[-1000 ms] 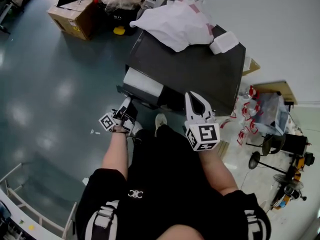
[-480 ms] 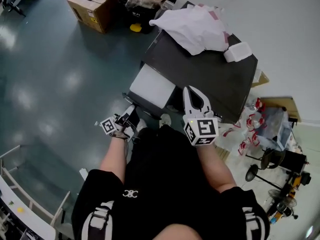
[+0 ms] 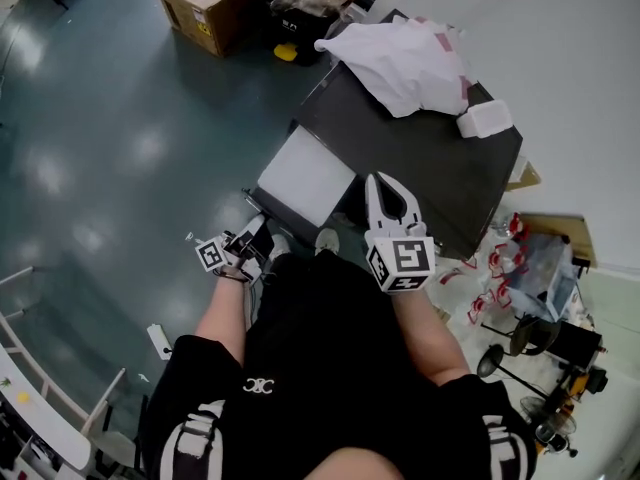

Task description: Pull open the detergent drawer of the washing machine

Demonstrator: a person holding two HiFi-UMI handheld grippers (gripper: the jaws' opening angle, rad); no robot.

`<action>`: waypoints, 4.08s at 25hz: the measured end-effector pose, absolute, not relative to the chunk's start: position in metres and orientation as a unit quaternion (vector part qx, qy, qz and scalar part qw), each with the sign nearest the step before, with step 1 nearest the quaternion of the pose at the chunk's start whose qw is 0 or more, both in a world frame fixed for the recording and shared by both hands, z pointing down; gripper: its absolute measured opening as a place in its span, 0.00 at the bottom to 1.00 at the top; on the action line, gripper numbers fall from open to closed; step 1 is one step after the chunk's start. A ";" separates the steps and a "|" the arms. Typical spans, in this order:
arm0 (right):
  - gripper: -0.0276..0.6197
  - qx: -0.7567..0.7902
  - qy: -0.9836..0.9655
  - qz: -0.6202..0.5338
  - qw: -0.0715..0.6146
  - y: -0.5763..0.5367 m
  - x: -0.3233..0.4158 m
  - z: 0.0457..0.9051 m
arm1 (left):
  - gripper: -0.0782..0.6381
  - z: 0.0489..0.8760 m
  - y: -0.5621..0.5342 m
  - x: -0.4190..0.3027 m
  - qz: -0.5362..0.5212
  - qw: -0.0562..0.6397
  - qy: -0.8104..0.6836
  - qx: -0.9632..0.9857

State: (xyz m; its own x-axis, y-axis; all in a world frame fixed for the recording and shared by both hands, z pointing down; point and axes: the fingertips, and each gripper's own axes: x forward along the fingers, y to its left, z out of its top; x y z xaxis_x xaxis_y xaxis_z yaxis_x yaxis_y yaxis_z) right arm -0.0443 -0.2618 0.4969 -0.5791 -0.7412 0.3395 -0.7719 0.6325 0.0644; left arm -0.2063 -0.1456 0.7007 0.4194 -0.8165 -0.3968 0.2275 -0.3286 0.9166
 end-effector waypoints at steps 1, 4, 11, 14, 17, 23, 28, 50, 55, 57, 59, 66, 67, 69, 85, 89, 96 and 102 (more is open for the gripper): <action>0.05 0.423 -0.889 0.045 0.170 -0.261 -0.046 0.498 | 0.31 0.701 -0.140 -0.208 -0.490 0.532 -0.226 0.653; 0.05 0.413 -0.893 0.045 0.173 -0.263 -0.049 0.502 | 0.31 0.702 -0.127 -0.214 -0.495 0.527 -0.225 0.653; 0.05 0.391 -0.903 0.052 0.173 -0.259 -0.059 0.506 | 0.31 0.701 -0.100 -0.221 -0.504 0.518 -0.238 0.649; 0.05 0.381 -0.907 0.051 0.171 -0.256 -0.064 0.506 | 0.31 0.702 -0.094 -0.224 -0.510 0.516 -0.247 0.643; 0.05 0.373 -0.911 0.052 0.170 -0.253 -0.065 0.505 | 0.31 0.702 -0.087 -0.226 -0.511 0.515 -0.256 0.638; 0.05 0.358 -0.917 0.057 0.165 -0.249 -0.071 0.506 | 0.31 0.703 -0.077 -0.228 -0.511 0.513 -0.272 0.634; 0.05 0.340 -0.925 0.055 0.161 -0.238 -0.085 0.505 | 0.31 0.703 -0.071 -0.230 -0.511 0.512 -0.276 0.633; 0.05 0.331 -0.930 0.045 0.155 -0.216 -0.102 0.504 | 0.33 0.728 -0.062 -0.247 -0.512 0.512 -0.330 0.606; 0.05 0.330 -0.932 0.050 0.143 -0.213 -0.095 0.501 | 0.33 0.734 -0.060 -0.253 -0.471 0.519 -0.385 0.601; 0.05 0.324 -0.935 0.051 0.136 -0.211 -0.093 0.499 | 0.33 0.736 -0.055 -0.263 -0.450 0.513 -0.427 0.593; 0.05 0.314 -0.939 0.052 0.127 -0.206 -0.091 0.497 | 0.32 0.732 -0.047 -0.273 -0.428 0.498 -0.470 0.590; 0.05 0.276 -0.955 0.052 0.096 -0.172 -0.080 0.479 | 0.11 0.687 0.003 -0.306 -0.230 0.377 -0.696 0.566; 0.05 0.272 -0.957 0.051 0.093 -0.166 -0.076 0.476 | 0.11 0.668 0.011 -0.308 -0.219 0.348 -0.721 0.558; 0.05 0.263 -0.960 0.045 0.084 -0.154 -0.067 0.470 | 0.11 0.628 0.025 -0.308 -0.197 0.291 -0.762 0.544; 0.05 0.195 -0.980 0.023 -0.019 -0.074 -0.034 0.381 | 0.11 0.389 0.102 -0.181 0.022 0.036 -0.878 0.477; 0.05 0.183 -0.982 0.008 -0.041 -0.051 -0.049 0.362 | 0.11 0.377 0.117 -0.180 0.018 0.051 -0.878 0.475; 0.05 0.166 -0.984 0.020 -0.056 -0.004 -0.075 0.356 | 0.11 0.373 0.159 -0.189 0.001 0.059 -0.871 0.487; 0.05 0.172 -0.984 0.020 -0.048 0.012 -0.082 0.358 | 0.11 0.376 0.181 -0.201 -0.008 0.066 -0.872 0.485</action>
State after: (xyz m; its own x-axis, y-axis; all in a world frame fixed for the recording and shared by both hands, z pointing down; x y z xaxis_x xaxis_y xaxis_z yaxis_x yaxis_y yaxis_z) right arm -0.0817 0.0122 0.3580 -0.9362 -0.3404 -0.0873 -0.3365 0.9400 -0.0561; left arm -0.2007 0.1810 0.3757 -0.5211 -0.8466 0.1082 -0.8445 0.5298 0.0780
